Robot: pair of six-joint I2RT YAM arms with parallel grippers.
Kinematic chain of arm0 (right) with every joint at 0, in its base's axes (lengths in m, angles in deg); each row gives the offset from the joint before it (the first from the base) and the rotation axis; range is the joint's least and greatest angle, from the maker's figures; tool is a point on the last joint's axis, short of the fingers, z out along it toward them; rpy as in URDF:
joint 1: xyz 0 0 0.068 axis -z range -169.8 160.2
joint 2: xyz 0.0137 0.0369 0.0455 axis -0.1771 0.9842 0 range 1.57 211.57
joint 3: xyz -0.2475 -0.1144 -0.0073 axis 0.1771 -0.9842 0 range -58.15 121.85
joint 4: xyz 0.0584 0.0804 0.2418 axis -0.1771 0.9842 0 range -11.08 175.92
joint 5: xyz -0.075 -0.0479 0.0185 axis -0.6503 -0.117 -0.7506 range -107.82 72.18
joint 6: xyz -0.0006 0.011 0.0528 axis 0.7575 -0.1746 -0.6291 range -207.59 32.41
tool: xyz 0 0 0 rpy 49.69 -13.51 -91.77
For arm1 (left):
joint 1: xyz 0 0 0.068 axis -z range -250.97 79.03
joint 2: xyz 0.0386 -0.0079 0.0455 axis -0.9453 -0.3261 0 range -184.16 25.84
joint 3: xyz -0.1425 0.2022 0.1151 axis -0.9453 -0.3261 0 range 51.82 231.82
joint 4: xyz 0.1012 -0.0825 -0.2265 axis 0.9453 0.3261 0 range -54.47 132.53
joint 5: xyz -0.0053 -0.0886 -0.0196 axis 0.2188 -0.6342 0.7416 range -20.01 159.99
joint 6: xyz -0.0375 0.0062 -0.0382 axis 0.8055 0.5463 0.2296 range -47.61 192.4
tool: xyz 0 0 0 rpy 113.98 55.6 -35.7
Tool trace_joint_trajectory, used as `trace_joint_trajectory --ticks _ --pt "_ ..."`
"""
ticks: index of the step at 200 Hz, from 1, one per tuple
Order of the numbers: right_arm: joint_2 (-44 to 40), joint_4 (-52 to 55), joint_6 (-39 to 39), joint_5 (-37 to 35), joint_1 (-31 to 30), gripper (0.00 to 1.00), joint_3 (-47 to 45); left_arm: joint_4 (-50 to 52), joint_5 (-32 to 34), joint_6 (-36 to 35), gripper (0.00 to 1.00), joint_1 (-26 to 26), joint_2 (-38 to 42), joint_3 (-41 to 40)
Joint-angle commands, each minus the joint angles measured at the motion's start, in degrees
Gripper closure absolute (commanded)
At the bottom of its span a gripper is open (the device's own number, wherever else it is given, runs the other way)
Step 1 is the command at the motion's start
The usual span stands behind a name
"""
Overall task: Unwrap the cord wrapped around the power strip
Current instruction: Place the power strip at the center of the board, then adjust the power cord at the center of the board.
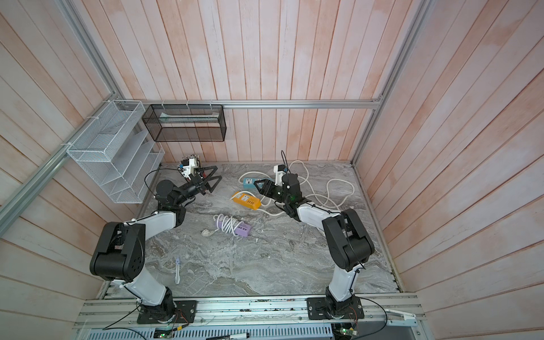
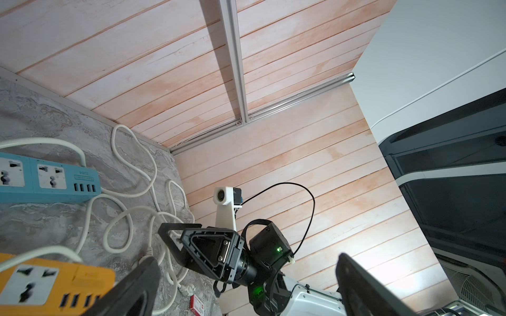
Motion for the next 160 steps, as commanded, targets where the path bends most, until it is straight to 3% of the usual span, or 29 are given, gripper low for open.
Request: trace_joint_trajectory --ticks 1,59,120,160 --pt "0.2 5.7 2.8 0.9 2.4 0.38 -2.9 -1.4 -0.6 0.2 0.00 -0.2 -1.0 -0.3" --pt "-4.9 11.9 6.1 -0.2 5.7 0.39 -5.7 -1.0 -0.8 0.2 0.00 -0.4 -0.3 0.0" --pt "-14.5 16.5 5.7 1.1 2.3 0.39 -13.8 -1.1 -0.7 0.2 0.00 -0.7 -0.2 -0.1" --pt "-12.4 14.8 4.4 1.2 0.3 0.39 -15.0 -1.9 -0.6 0.8 0.00 -0.7 -0.1 -0.1"
